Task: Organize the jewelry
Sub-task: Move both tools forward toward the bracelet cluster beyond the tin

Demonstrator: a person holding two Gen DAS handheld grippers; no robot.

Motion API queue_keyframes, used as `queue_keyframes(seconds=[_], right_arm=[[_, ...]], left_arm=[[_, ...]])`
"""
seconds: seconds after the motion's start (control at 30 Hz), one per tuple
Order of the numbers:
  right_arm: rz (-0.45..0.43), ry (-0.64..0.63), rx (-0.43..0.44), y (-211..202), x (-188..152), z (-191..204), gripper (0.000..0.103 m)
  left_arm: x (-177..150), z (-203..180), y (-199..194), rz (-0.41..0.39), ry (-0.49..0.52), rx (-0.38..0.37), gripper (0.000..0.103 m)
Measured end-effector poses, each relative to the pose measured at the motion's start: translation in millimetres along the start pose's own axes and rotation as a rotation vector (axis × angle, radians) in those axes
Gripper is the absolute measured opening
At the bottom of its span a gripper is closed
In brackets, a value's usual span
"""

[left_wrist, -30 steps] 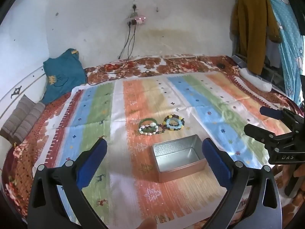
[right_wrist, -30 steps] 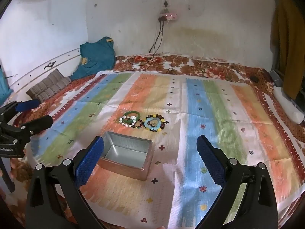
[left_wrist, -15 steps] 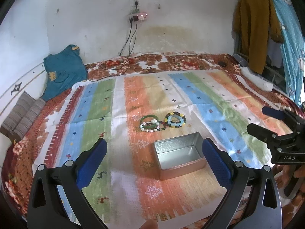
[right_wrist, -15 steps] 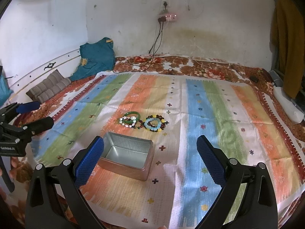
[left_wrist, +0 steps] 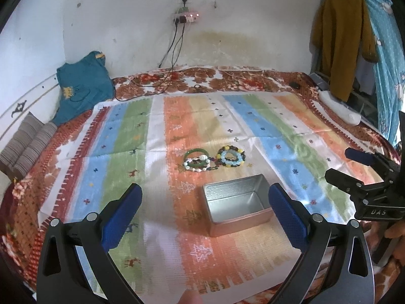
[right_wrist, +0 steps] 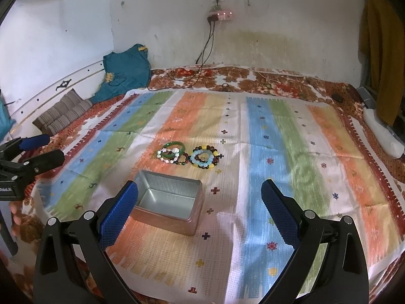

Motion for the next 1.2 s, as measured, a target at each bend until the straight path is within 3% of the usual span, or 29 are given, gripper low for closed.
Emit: queue_keyframes(seconds=[0.17, 0.3, 0.43, 0.63, 0.77, 1.07, 1.2], right_arm=[[0.007, 0.000, -0.004, 2, 0, 0, 0.099], [0.008, 0.001, -0.004, 3, -1, 1, 0.099], [0.017, 0.002, -0.006, 5, -2, 1, 0.099], [0.028, 0.001, -0.011, 8, -2, 3, 0.099], [0.032, 0.003, -0.016, 10, -2, 3, 0.099], [0.036, 0.003, -0.019, 14, 0, 3, 0.099], [0.047, -0.012, -0.023, 20, 1, 5, 0.099]], left_arm=[[1, 3, 1, 0.009, -0.004, 0.027, 0.097], [1, 10, 2, 0.017, -0.051, -0.013, 0.097], [2, 8, 0, -0.004, -0.029, -0.014, 0.097], [0, 13, 6, 0.027, -0.063, -0.020, 0.097], [3, 14, 7, 0.024, -0.046, 0.044, 0.097], [6, 26, 21, 0.062, -0.097, 0.071, 0.097], [9, 25, 33, 0.082, -0.068, 0.092, 0.097]])
Point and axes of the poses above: each gripper's, at about its wrist camera, not at the fingertips, and y roughly the way its jaws point, z to its left, x to its top, the point moved 4 cm from there along y, roughly the way its jaws point, and after that the axes turned 4 degrees about y, right-handed, at the moved point
